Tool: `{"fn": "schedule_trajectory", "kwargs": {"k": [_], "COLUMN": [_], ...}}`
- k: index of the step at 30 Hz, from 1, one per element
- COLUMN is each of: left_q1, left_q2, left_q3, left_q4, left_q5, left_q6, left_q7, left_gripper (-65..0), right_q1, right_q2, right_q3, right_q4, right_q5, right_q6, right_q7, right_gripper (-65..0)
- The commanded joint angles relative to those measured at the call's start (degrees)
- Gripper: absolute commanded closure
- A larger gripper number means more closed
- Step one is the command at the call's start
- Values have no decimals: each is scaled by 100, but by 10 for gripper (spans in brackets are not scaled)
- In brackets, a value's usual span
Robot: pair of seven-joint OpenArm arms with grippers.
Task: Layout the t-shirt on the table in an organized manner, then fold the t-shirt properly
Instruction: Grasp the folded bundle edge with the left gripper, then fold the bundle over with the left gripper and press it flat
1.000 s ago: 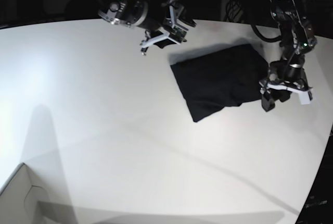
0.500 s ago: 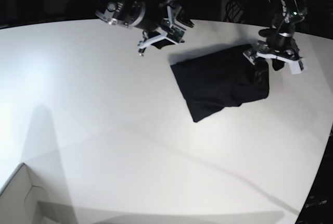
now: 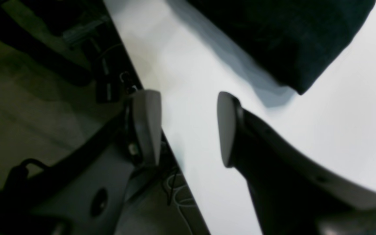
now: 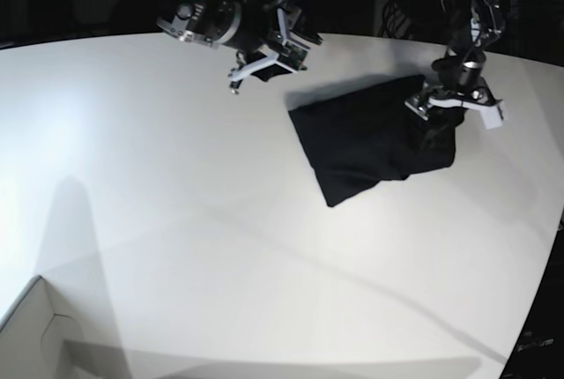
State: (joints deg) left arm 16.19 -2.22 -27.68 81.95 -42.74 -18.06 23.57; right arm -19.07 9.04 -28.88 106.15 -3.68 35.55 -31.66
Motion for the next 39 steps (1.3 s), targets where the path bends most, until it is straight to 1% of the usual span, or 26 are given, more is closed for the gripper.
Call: {"fn": "schedule_trajectory", "kwargs": {"k": [1, 4, 5, 7, 8, 10, 14, 17, 19, 20, 24, 26, 29, 31, 32, 33, 35, 37, 38, 39], "left_q1": [56, -5, -14, -93, -120, -155, -251, -445, -621, -717, -1192, -1438, -1904, -2256, -2502, -2757, -3144, -3531, -3733, -3882], "left_q2": [42, 42, 42, -20, -81, -205, -319, -424, -530, -627, -1057, -1216, -1462, -1611, -1681, -1708, -1717, -1681, -1620, -1514], "left_q3": [126, 241, 293, 381, 443, 592, 680, 715, 812, 918, 1524, 1850, 2535, 3098, 3441, 3784, 4355, 4856, 5129, 5322], "left_q4": [-112, -182, -252, -349, -402, -543, -771, -1000, -1175, -1255, -1554, -1624, -1659, -1659, -1659, -1659, -1712, -1879, -1958, -2028], "left_q5": [147, 182, 182, 173, 147, 120, 120, 173, 182, 182, 182, 182, 199, 410, 621, 859, 1421, 2054, 2371, 2599], "left_q6": [184, 184, 184, 184, 184, 184, 184, 184, 184, 176, 176, 176, 176, 114, -53, -308, -897, -1565, -1934, -2194], "left_q7": [460, 460, 460, 460, 460, 460, 460, 460, 460, 460, 452, 425, 408, 408, 408, 408, 408, 399, 399, 399], "left_gripper": [-650, -650, -638, -588, -548, -448, -185, -12, 0, -14, -1, 0, 0, 0, 0, 0, 0, 0, 0, 0], "right_q1": [4, 4, 13, 21, 21, 21, 13, 4, -75, -119, -225, -295, -348, -436, -445, -462, -524, -524, -524, -524], "right_q2": [-11, -11, -3, 68, 85, 85, 103, 112, 129, 147, 156, 147, 120, 112, 103, 85, -29, -205, -319, -407], "right_q3": [-8, -8, 0, 18, 71, 176, 431, 695, 985, 1196, 1996, 2392, 2919, 3209, 3332, 3447, 3737, 4080, 4255, 4396], "right_q4": [115, 115, 115, 115, 115, 115, 150, 264, 317, 335, 449, 493, 502, 502, 502, 502, 502, 502, 502, 502], "right_q5": [109, 100, 100, 100, 100, 118, 127, 127, 127, 127, 127, 135, 135, 135, 135, 135, 135, 135, 135, 135], "right_q6": [10, 10, 10, 10, 10, 10, 10, 10, 27, 36, 36, 45, 45, 45, 45, 45, 45, 45, 45, 45], "right_q7": [129, 129, 129, 129, 129, 129, 129, 129, 129, 129, 129, 129, 129, 129, 129, 129, 137, 137, 137, 146], "right_gripper": [-284, -284, -284, -284, -284, -284, -284, -284, -284, -284, -284, -284, -284, -284, -284, -284, -284, -284, -284, -284]}}
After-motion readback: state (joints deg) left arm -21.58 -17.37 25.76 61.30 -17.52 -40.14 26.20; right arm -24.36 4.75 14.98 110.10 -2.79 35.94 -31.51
